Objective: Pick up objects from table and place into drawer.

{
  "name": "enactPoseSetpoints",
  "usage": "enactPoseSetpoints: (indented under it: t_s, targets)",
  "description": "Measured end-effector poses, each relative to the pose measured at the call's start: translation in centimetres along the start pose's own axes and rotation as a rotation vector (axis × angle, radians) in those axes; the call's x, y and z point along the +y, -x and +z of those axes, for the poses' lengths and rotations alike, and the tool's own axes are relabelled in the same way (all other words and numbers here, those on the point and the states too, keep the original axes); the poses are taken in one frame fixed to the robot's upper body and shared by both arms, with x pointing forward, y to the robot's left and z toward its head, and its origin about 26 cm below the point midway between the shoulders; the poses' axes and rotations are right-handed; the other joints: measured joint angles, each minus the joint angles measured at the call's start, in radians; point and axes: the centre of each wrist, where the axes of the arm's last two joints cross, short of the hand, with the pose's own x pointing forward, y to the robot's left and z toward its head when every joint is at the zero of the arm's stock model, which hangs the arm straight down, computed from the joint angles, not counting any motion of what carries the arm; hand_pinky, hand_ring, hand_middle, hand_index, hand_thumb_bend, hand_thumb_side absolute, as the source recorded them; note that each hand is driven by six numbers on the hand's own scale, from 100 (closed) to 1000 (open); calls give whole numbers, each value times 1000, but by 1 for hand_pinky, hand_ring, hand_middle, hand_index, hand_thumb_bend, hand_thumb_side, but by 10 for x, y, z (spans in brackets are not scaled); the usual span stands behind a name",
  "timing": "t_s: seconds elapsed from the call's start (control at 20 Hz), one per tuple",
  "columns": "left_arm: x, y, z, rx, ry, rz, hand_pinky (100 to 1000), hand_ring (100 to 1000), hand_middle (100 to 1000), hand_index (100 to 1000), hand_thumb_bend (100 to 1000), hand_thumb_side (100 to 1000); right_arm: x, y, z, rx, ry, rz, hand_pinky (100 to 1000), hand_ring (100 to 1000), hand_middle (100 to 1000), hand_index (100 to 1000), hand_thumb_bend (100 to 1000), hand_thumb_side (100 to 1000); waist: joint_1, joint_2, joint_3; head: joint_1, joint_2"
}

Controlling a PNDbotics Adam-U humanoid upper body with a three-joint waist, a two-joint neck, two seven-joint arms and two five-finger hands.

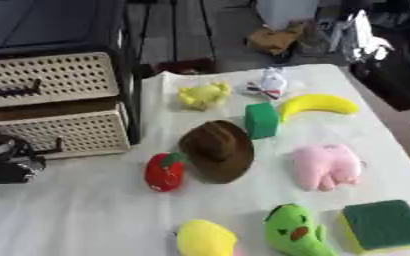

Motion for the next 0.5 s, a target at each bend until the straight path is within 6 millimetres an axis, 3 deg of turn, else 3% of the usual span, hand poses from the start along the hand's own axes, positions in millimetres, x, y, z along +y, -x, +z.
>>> enactPoseSetpoints:
  t_s: [0.5]
  targets:
    - [-4,0,19,-12,-16,-77,102,214,257,674,100,781,0,0,1,3,-3,-5,774,877,835,889,100,1000,-2,-2,3,0,2]
